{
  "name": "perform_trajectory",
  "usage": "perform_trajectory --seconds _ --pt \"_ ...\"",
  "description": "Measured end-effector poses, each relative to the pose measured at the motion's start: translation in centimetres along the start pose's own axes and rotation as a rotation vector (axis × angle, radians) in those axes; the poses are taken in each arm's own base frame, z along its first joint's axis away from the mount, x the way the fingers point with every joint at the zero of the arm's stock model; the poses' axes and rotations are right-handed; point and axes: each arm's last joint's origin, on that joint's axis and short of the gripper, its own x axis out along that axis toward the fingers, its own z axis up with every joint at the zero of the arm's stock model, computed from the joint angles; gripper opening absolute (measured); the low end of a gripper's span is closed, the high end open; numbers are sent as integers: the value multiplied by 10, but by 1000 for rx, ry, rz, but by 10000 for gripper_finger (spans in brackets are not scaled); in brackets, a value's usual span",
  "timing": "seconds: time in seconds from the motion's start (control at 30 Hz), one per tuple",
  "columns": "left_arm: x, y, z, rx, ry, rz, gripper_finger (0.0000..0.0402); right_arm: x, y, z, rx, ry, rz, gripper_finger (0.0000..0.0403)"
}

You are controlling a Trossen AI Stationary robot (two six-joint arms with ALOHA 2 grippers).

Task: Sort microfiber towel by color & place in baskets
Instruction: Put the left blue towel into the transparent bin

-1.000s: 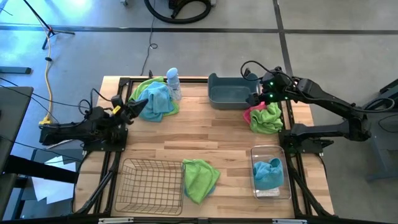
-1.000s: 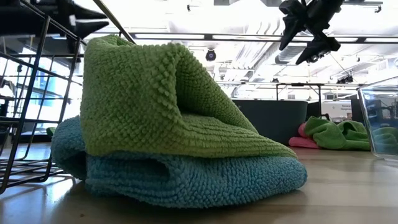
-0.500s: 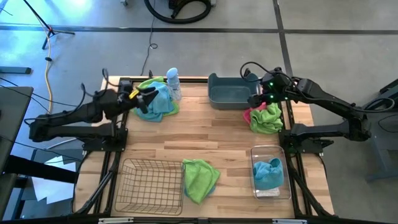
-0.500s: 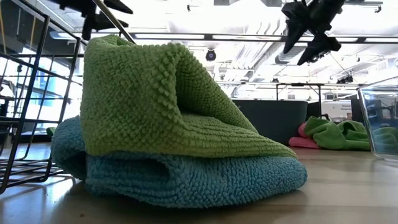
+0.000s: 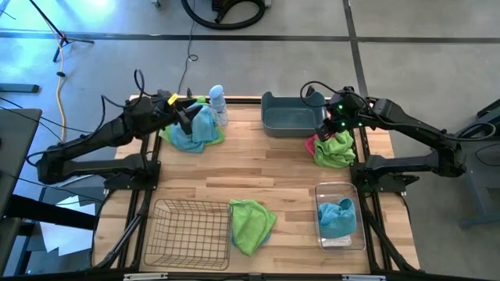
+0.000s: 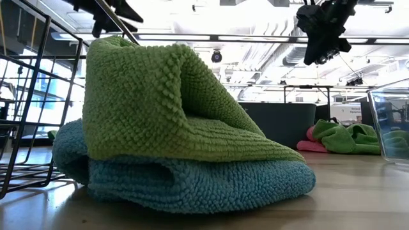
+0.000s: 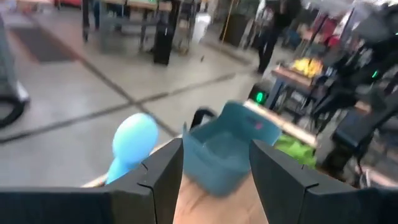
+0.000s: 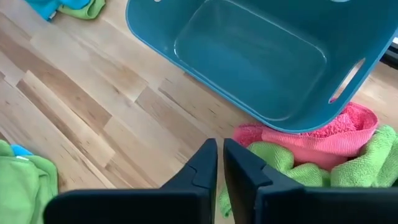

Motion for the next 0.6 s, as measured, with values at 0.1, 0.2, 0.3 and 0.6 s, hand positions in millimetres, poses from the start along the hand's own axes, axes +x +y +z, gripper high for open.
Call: perform_trajectory --seconds 0.1,0.2,0.3,0.6 --pt "2 3 7 59 132 54 173 0 0 0 -20 0 2 4" --pt "9 6 14 114 272 140 173 0 0 0 -42 6 16 9" --pt "19 11 19 139 390 239 173 0 1 0 -44 7 18 4" --pt "64 40 0 100 713 437 188 0 1 0 -44 7 19 1"
